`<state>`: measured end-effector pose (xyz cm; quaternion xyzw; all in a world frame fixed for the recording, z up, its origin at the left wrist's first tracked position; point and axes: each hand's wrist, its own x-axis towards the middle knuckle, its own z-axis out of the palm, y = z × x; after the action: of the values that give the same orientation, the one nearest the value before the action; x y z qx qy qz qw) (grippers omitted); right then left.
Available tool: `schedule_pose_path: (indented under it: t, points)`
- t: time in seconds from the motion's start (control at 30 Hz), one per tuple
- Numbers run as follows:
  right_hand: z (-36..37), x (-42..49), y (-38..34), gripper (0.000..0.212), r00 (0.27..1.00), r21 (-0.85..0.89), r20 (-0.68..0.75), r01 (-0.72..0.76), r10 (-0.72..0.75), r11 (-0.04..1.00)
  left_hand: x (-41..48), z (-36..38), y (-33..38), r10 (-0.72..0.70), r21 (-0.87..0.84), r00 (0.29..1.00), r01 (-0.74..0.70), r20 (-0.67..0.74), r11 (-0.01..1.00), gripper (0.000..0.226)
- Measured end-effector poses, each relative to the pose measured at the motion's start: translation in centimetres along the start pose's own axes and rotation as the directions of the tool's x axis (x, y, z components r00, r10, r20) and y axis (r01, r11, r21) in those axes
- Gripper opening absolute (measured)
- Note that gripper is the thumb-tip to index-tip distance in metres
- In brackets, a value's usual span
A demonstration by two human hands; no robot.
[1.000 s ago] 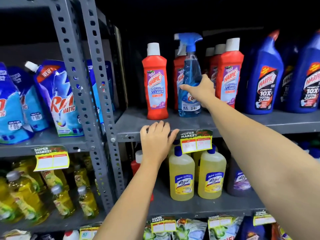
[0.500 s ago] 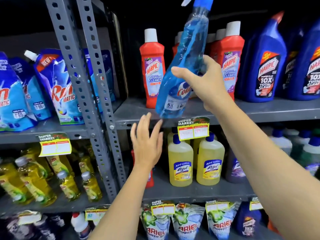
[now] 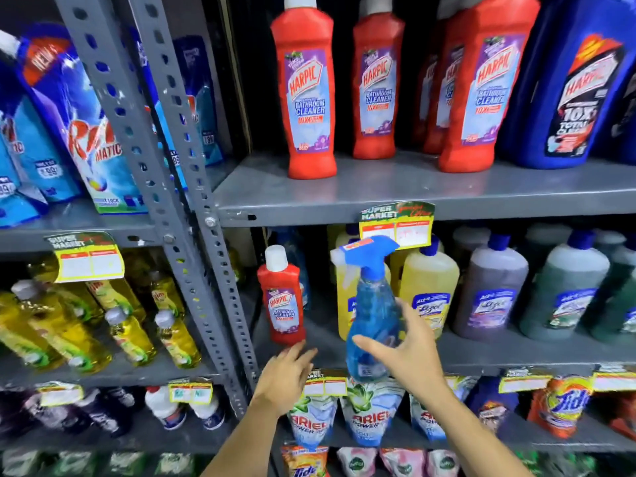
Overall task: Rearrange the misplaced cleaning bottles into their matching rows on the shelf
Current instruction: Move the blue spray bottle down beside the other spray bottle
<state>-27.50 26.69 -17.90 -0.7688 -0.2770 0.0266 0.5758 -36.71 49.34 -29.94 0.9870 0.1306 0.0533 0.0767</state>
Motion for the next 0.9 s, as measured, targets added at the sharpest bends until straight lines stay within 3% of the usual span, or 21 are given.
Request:
schedule_pose_path:
  t: [0.13, 0.27, 0.4, 0.53, 0.67, 0.73, 0.83, 0.9]
  points:
    - [1.2, 1.3, 4.8, 0.063, 0.987, 0.023, -0.071, -0.145, 0.147, 0.989, 0.3, 2.1, -1.0, 0.004, 0.051, 0.998, -0.006, 0.055, 0.999, 0.056]
    - [2.5, 2.1, 6.7, 0.057, 0.969, 0.011, -0.162, -0.189, 0.188, 0.982, 0.4, 3.5, -1.9, -0.015, -0.002, 0.999, 0.015, -0.039, 1.000, 0.042]
    - [3.7, 3.5, 8.0, 0.074, 0.966, -0.022, -0.155, -0.213, 0.208, 0.977, 0.4, 4.4, -2.0, -0.039, -0.062, 0.994, 0.033, -0.100, 0.998, 0.045]
    - [4.1, 4.1, 8.4, 0.076, 0.969, -0.093, -0.158, -0.206, 0.189, 0.974, 0.2, 5.2, -1.8, -0.076, -0.112, 0.989, 0.062, -0.130, 0.992, 0.042]
    - [3.9, 3.6, 8.9, 0.092, 0.976, -0.078, -0.116, -0.195, 0.185, 0.978, 0.1, 5.3, -1.9, -0.038, -0.130, 0.981, 0.013, -0.192, 0.991, 0.037]
    - [3.7, 2.8, 8.9, 0.100, 0.963, -0.055, -0.196, -0.199, 0.185, 0.978, 0.0, 5.3, -2.2, -0.005, -0.121, 0.978, -0.020, -0.208, 0.992, 0.036]
    - [3.5, 0.3, 8.0, 0.068, 0.872, -0.080, -0.487, 0.021, -0.057, 0.997, 0.0, 5.2, -2.4, 0.021, -0.119, 0.970, -0.051, -0.243, 0.992, 0.035]
    - [4.0, -1.4, 6.7, 0.045, 0.824, -0.164, -0.500, 0.211, -0.265, 0.964, 0.0, 5.3, -2.3, 0.036, -0.114, 0.965, -0.067, -0.259, 0.991, 0.038]
